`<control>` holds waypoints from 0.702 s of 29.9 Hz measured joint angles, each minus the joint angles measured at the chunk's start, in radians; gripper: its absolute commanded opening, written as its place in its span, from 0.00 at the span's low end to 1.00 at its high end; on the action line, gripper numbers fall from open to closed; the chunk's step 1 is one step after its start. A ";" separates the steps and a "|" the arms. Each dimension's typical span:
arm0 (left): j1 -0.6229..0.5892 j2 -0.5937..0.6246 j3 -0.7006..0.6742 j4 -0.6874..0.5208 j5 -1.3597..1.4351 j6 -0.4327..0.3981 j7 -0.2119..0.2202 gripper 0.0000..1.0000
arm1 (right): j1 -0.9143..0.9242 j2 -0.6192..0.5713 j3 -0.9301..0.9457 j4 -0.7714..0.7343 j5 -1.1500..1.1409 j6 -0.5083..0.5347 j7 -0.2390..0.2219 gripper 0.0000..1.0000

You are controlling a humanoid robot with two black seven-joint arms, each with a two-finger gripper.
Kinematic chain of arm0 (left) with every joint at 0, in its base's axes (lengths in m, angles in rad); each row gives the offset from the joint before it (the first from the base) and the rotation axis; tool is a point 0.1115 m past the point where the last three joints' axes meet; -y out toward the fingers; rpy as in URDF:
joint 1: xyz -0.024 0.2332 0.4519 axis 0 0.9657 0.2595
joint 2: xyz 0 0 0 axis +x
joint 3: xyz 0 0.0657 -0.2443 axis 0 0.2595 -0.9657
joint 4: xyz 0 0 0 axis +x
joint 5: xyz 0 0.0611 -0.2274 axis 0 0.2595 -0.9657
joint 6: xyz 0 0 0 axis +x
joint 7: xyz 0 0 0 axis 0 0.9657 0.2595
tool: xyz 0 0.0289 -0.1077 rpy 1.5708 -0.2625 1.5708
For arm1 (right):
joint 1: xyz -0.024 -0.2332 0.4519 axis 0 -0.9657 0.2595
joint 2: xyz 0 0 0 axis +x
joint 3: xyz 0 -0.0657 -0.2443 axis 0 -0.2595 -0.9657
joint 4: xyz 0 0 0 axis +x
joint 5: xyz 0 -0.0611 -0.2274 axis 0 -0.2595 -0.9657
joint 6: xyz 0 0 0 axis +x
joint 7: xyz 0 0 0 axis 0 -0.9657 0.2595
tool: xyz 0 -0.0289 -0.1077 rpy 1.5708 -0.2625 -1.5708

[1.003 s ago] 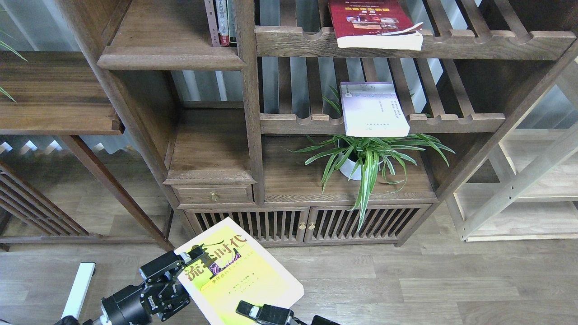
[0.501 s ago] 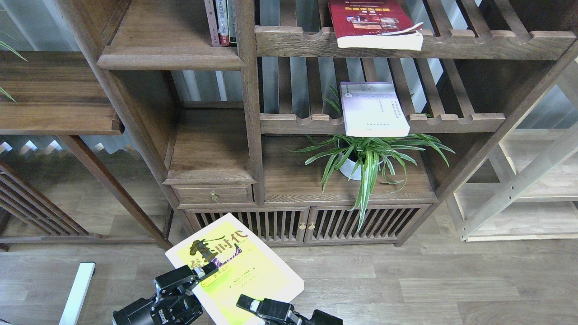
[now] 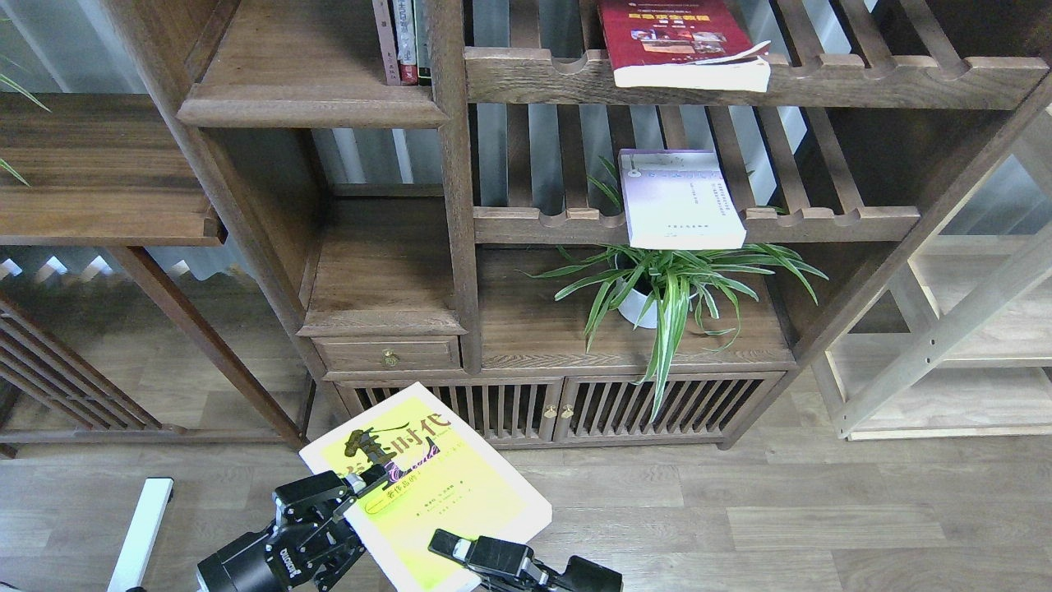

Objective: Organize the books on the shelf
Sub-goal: 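Bring the left gripper to the book's edge nearest it, then grasp the book with the left gripper and release the right gripper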

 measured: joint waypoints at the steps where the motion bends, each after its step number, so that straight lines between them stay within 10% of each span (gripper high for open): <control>1: 0.000 0.001 0.002 0.000 -0.001 0.000 0.000 0.40 | 0.004 0.000 0.000 -0.005 0.000 0.000 0.000 0.17; 21: -0.041 0.031 0.021 -0.020 -0.124 0.000 0.000 0.26 | 0.071 0.000 -0.008 -0.045 0.016 0.000 0.001 0.17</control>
